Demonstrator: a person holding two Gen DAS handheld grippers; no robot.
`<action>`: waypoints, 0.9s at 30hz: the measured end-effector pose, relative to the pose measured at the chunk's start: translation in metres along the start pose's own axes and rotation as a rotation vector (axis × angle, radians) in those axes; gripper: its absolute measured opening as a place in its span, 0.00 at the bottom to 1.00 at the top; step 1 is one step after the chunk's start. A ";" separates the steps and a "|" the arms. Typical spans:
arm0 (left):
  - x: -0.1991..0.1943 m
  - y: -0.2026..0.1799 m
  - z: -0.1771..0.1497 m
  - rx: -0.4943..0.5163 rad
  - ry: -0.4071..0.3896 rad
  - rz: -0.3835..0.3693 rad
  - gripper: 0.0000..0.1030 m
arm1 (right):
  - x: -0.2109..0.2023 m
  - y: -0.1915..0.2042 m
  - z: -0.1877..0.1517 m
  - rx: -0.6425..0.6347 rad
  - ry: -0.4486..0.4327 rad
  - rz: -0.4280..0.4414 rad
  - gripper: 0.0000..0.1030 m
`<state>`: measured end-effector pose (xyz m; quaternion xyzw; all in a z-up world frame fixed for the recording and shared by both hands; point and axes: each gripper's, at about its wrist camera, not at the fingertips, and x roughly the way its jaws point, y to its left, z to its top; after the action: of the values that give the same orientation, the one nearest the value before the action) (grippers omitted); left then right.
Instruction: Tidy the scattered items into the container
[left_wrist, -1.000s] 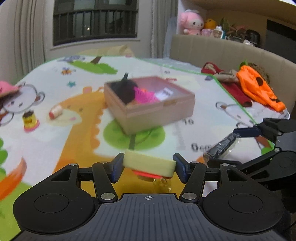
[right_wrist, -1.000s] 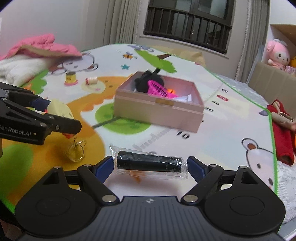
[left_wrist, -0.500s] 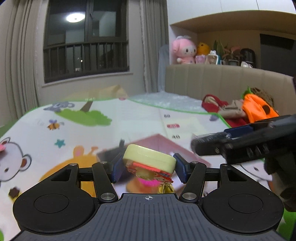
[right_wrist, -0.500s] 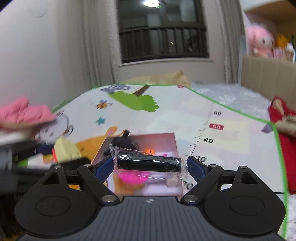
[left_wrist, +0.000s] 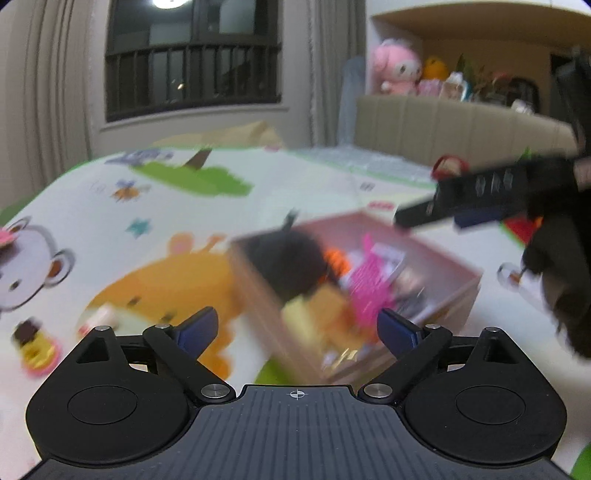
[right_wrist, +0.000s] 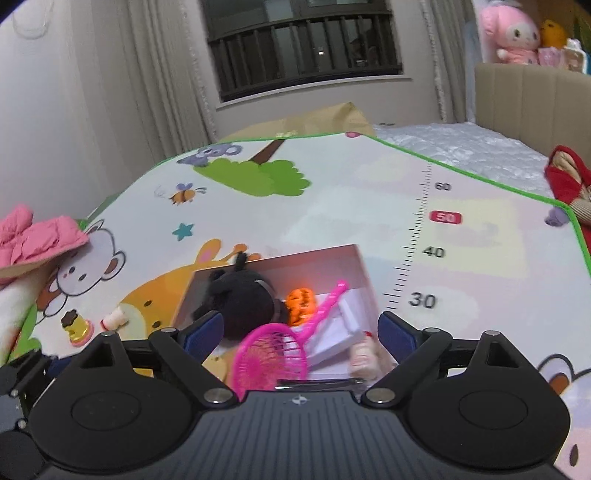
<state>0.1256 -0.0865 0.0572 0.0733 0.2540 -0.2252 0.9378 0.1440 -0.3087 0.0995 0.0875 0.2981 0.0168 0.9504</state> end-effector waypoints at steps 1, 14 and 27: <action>-0.003 0.009 -0.005 -0.003 0.010 0.029 0.94 | 0.002 0.011 0.000 -0.022 0.000 0.009 0.89; -0.052 0.143 -0.051 -0.222 0.053 0.291 0.96 | 0.091 0.215 -0.015 -0.411 0.108 0.160 0.65; -0.081 0.193 -0.080 -0.236 0.043 0.300 0.97 | 0.197 0.271 -0.029 -0.432 0.228 0.090 0.45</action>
<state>0.1162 0.1366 0.0340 0.0046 0.2848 -0.0497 0.9573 0.2951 -0.0204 0.0126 -0.1070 0.3885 0.1325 0.9056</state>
